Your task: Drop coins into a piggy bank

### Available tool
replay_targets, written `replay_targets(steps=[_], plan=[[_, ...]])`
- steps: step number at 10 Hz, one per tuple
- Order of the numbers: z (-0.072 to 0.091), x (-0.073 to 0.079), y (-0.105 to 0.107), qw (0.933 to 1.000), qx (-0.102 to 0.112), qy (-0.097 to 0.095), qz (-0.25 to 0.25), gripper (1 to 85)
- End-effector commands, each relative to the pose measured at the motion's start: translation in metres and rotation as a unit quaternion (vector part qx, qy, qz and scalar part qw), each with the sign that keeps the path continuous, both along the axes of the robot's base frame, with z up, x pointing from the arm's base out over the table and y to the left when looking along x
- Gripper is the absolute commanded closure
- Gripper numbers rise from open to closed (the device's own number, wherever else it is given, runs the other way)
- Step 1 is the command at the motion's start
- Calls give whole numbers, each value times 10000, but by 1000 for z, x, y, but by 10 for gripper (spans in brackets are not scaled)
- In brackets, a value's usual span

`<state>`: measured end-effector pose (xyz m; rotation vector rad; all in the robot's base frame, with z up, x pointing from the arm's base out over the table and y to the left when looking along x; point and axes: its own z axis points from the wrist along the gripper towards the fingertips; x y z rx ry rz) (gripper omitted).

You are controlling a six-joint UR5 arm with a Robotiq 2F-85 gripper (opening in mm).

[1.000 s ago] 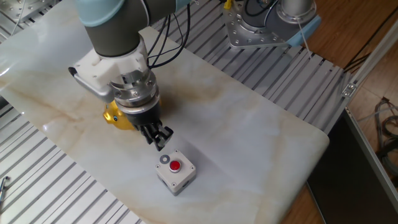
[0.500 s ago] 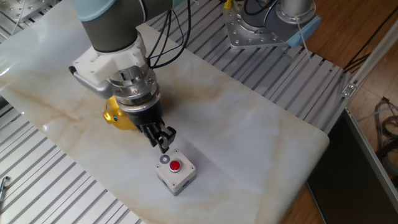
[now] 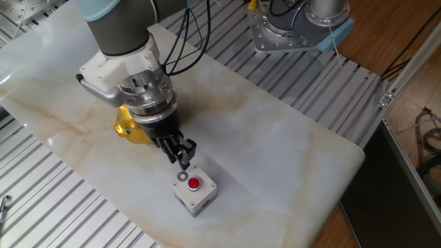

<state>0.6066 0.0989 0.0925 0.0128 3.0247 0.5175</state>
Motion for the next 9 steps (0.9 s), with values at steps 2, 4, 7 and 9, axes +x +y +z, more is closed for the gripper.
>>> replay_targets(steps=[2, 4, 7, 9], plan=[[0, 2, 5, 9998, 216, -38, 37, 493], [0, 1, 4, 9998, 196, -10, 6, 493], [8, -2, 10, 9999, 85, 75, -28, 530], [9, -2, 12, 9999, 136, 55, 6, 513]])
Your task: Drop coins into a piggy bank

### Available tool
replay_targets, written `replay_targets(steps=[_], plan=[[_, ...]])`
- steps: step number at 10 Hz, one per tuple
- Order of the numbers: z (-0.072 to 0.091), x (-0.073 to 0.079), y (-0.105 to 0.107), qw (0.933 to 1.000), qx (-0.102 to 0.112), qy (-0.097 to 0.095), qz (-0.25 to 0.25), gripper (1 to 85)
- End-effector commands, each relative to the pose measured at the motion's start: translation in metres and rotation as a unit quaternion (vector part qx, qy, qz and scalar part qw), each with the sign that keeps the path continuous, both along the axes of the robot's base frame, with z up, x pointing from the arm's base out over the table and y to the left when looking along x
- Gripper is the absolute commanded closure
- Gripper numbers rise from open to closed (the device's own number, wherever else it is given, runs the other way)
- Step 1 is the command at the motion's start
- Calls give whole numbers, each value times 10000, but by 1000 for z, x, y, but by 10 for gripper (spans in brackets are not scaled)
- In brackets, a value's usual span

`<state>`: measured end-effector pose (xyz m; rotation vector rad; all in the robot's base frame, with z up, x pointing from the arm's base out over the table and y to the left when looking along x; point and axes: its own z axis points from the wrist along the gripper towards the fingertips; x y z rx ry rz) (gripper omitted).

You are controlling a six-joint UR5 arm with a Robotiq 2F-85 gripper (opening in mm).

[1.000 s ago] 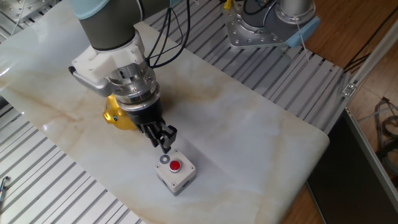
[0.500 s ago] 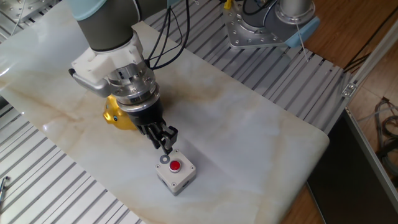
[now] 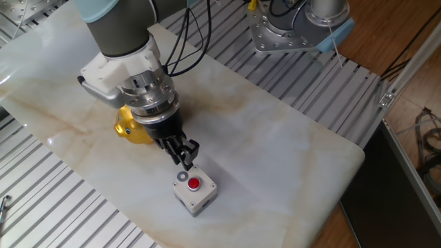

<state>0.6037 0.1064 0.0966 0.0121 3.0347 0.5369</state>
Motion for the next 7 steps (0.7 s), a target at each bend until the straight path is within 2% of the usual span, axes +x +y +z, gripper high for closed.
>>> replay_targets(steps=[1, 4, 7], plan=[[5, 0, 4, 10000, 63, 11, 5, 520], [0, -1, -11, 9996, -255, -3, 72, 577], [0, 0, -10, 9997, -240, -20, 75, 573]])
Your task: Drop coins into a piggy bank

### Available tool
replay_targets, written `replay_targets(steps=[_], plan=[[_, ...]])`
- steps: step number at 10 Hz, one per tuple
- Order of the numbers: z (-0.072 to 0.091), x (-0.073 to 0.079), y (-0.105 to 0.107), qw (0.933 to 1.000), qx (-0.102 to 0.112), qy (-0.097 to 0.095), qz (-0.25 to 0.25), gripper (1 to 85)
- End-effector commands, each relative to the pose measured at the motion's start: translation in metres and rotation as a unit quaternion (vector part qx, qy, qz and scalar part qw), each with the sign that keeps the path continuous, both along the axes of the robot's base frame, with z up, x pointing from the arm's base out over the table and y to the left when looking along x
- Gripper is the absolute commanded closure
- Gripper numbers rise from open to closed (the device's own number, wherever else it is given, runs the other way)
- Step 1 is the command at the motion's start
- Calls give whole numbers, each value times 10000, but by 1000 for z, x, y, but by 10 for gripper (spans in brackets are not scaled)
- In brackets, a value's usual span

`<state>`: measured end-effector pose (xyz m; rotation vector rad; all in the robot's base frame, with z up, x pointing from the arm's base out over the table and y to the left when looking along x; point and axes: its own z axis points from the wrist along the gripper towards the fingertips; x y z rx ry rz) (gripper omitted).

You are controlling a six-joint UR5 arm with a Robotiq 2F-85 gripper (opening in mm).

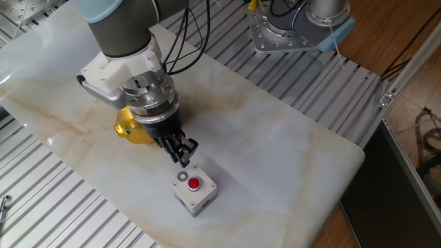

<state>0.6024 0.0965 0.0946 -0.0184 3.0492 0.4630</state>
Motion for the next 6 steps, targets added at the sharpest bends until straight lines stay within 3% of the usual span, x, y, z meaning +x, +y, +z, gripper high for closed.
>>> replay_targets(steps=[1, 3, 6], plan=[[3, 0, 3, 9999, 79, 38, -65, 567], [5, -3, 9, 9992, 221, 158, -283, 567], [5, -6, 10, 9992, 234, 210, -242, 567]])
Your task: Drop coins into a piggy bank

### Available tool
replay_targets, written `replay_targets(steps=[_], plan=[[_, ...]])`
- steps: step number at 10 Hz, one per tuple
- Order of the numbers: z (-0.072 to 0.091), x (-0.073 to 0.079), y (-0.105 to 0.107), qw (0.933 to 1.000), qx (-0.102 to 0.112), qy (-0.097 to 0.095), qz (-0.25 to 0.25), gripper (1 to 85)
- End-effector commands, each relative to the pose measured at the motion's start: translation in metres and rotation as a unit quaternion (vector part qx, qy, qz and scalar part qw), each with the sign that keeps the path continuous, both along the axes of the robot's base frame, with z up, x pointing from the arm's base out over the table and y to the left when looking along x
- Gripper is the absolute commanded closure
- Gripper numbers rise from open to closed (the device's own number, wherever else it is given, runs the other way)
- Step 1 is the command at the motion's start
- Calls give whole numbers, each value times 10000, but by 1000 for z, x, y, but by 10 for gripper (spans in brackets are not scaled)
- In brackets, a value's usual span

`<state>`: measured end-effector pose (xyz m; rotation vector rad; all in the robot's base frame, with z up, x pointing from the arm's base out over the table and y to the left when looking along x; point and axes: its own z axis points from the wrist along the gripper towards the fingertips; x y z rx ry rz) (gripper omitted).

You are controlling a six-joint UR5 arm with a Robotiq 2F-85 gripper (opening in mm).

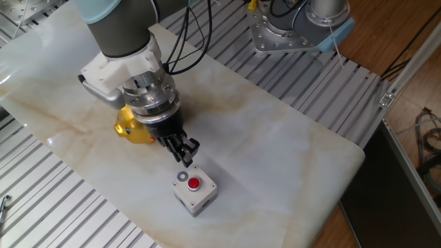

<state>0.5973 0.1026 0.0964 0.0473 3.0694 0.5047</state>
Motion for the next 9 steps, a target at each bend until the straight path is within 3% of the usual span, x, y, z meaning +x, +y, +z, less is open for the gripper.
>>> replay_targets(steps=[1, 4, 7, 9], plan=[[3, 2, 2, 9999, 76, -9, -92, 567], [0, 7, -5, 9999, -77, -91, -117, 563], [6, -1, 11, 9997, 243, 40, -42, 567], [0, 4, 4, 9996, 262, 40, 72, 567]])
